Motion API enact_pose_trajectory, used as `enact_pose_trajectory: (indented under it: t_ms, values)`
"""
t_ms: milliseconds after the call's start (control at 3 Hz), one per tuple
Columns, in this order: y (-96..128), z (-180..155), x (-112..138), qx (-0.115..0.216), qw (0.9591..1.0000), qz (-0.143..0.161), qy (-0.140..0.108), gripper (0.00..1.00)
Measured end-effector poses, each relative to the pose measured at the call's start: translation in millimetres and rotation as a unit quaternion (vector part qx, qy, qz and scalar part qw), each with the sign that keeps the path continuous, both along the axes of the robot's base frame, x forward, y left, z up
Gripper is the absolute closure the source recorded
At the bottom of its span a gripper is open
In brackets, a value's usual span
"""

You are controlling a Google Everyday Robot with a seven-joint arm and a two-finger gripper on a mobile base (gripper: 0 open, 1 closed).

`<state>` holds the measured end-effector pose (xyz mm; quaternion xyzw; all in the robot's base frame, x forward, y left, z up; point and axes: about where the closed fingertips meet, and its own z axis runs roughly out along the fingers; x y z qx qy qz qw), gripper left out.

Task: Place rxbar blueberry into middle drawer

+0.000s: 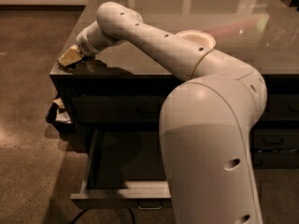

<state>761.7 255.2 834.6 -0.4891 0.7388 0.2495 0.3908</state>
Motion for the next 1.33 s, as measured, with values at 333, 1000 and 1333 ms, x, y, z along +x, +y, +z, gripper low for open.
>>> enact_pose_trajectory:
  t_ms: [333, 1000, 1333]
  values:
    - [-0.9, 4.0, -0.2, 0.000, 1.0000, -0.001, -0.001, 0.87]
    - [-31.8, 27.3, -33.8, -0.003, 0.9996, -0.017, -0.021, 1.00]
    - [-52.2, 39.7, -64.1, 0.002, 0.9997, -0.010, -0.022, 1.00]
